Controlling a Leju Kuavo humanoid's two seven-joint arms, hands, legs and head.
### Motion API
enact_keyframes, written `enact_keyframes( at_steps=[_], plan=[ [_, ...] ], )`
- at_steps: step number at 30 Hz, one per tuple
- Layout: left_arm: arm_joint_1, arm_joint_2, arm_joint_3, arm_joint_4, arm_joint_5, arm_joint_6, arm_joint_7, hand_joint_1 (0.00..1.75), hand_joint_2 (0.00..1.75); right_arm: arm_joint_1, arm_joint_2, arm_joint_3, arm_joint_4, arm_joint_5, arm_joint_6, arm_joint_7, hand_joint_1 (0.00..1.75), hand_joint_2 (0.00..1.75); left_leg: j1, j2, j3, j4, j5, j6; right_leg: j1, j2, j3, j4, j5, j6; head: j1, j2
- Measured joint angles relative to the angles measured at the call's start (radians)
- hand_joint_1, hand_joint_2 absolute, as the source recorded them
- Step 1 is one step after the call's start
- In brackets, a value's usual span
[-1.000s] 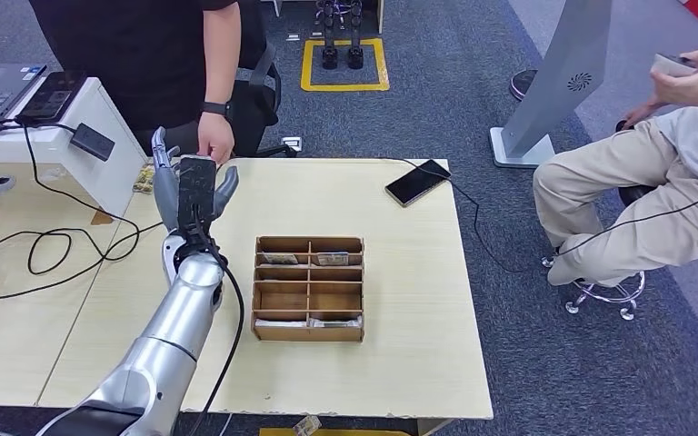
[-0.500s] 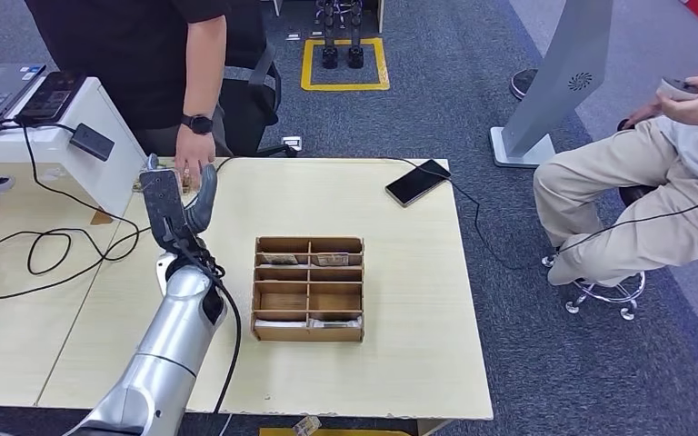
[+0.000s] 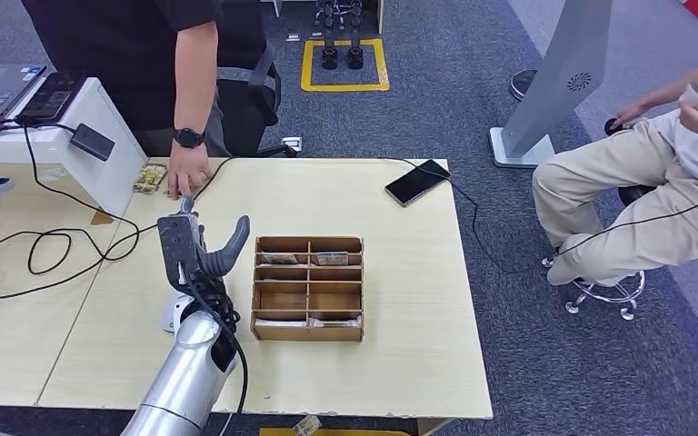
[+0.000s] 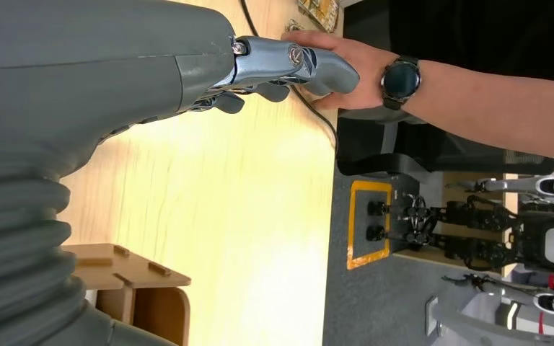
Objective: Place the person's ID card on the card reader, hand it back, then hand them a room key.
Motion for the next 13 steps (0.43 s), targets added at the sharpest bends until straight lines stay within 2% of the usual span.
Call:
enact_keyframes(
  at_steps=[1,5,7,11,13],
  plan=[
    [0.003,0.001,-0.003,-0.001,0.002,-0.001,-0.002,0.0,1.75,0.0,0.0,0.0,0.0,0.0,-0.002,-0.001,0.0,1.75,0.0,0.0,0.0,0.0,0.0,0.0,0.0,0.0,0.0,0.0,0.0,0.0,0.0,0.0],
    [0.011,0.002,-0.01,-0.005,0.008,-0.003,-0.005,0.0,0.0,0.0,0.0,0.0,0.0,0.001,-0.006,-0.002,0.0,1.75,0.0,0.0,0.0,0.0,0.0,0.0,0.0,0.0,0.0,0.0,0.0,0.0,0.0,0.0],
    [0.018,0.002,-0.011,-0.014,0.019,-0.009,-0.013,0.0,0.0,-0.001,0.0,0.0,0.0,0.004,-0.006,-0.004,0.0,1.75,0.0,0.0,0.0,0.0,0.0,0.0,0.0,0.0,0.0,0.0,0.0,0.0,0.0,0.0],
    [0.056,0.002,-0.012,-0.067,0.052,-0.03,-0.066,0.0,1.75,-0.003,0.0,0.0,-0.001,0.017,-0.008,-0.008,0.0,1.75,0.0,0.0,0.0,0.0,0.0,0.0,0.0,0.0,0.0,0.0,0.0,0.0,0.0,0.0],
    [0.08,0.002,-0.012,-0.101,0.066,-0.035,-0.095,0.0,1.75,-0.004,0.0,0.001,-0.001,0.025,-0.008,-0.008,0.0,1.75,0.0,0.0,0.0,0.0,0.0,0.0,0.0,0.0,0.0,0.0,0.0,0.0,0.0,0.0]
  ],
)
